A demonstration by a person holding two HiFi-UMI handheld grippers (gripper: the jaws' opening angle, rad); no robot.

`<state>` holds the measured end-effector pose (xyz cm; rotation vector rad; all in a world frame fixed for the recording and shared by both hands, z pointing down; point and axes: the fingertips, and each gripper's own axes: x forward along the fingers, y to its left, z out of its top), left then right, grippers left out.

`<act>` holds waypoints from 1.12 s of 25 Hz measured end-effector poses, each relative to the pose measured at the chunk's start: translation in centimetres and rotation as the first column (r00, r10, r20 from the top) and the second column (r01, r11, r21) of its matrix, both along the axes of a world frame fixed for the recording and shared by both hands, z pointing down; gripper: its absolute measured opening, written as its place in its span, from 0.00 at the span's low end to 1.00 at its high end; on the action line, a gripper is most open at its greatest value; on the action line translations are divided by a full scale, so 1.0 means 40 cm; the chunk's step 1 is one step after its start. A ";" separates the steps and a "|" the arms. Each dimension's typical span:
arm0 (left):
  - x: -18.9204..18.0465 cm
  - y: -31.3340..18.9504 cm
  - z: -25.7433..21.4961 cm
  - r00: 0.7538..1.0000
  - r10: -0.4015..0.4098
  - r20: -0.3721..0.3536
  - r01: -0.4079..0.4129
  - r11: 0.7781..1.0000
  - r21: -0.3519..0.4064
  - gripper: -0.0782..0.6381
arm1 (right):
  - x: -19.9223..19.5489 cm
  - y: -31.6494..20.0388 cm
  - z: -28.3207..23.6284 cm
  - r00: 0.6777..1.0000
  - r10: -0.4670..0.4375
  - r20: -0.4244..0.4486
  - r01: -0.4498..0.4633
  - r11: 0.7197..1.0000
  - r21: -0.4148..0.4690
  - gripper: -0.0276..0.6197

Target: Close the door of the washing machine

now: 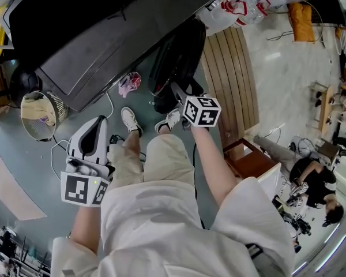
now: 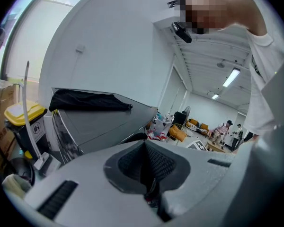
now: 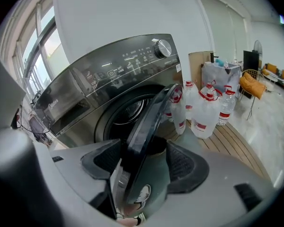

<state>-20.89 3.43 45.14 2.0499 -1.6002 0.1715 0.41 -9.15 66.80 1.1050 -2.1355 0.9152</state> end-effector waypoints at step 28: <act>-0.045 0.004 0.044 0.999 -0.042 -0.018 0.041 0.999 -0.021 0.12 | -0.213 -0.034 -0.003 0.983 -0.008 0.181 0.015 0.999 -0.039 0.53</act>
